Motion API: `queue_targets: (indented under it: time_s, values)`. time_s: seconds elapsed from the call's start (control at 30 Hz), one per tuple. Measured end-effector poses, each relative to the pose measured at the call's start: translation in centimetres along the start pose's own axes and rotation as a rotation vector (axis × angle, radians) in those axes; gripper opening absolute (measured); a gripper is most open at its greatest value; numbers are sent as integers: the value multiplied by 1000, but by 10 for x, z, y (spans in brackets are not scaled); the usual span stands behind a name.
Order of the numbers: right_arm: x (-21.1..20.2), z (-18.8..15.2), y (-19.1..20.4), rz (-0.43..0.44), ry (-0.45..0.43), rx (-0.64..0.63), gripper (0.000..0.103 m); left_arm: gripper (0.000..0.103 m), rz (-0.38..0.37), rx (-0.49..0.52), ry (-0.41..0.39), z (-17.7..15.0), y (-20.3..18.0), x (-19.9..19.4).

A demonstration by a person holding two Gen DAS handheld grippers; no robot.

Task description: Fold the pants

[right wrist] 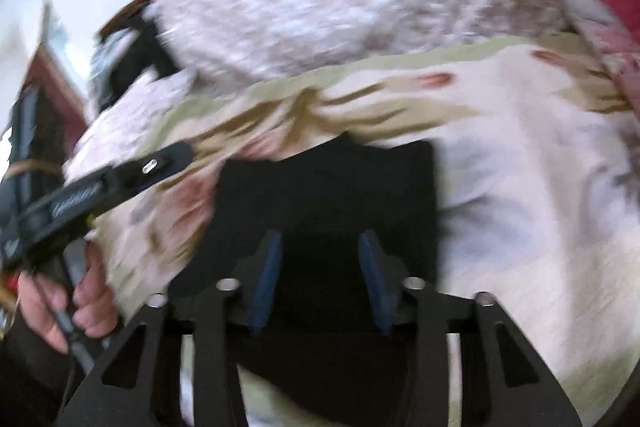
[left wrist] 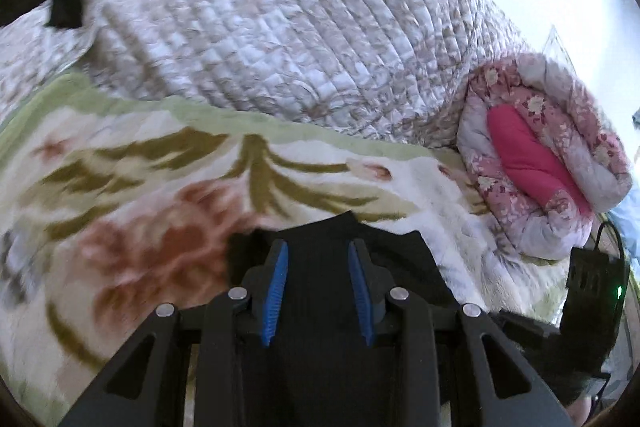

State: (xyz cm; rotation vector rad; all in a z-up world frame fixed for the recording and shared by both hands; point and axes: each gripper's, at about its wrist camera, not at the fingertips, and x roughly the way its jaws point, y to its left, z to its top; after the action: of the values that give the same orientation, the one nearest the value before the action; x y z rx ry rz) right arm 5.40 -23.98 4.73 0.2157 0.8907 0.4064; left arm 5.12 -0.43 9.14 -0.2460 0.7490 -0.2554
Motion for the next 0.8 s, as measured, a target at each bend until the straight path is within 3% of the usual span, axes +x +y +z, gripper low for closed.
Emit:
queue_targets:
  time_s: [0.1, 0.2, 0.27, 0.3, 0.33, 0.47, 0.57, 0.8]
  values:
    - [20, 21, -15, -12, 22, -11, 21, 34, 20, 20, 34, 6, -7, 31]
    - [48, 33, -21, -31, 57, -49, 21, 34, 91, 47, 87, -6, 1, 59]
    - [65, 33, -36, -55, 104, -47, 13, 37, 98, 15, 122, -18, 15, 70]
    - [67, 31, -40, -58, 99, -46, 2, 37, 82, -1, 105, -23, 21, 69]
    - [67, 31, -43, -57, 82, -44, 0, 37, 79, -3, 94, -25, 21, 67]
    - [67, 31, -57, 4, 56, 24, 0, 37, 124, 49, 68, -30, 14, 69]
    - [65, 31, -68, 70, 56, 93, 0, 37, 114, 39, 46, -32, 17, 70]
    - [9, 14, -30, 12, 20, 3, 4, 37, 86, 36, 70, -25, 20, 63]
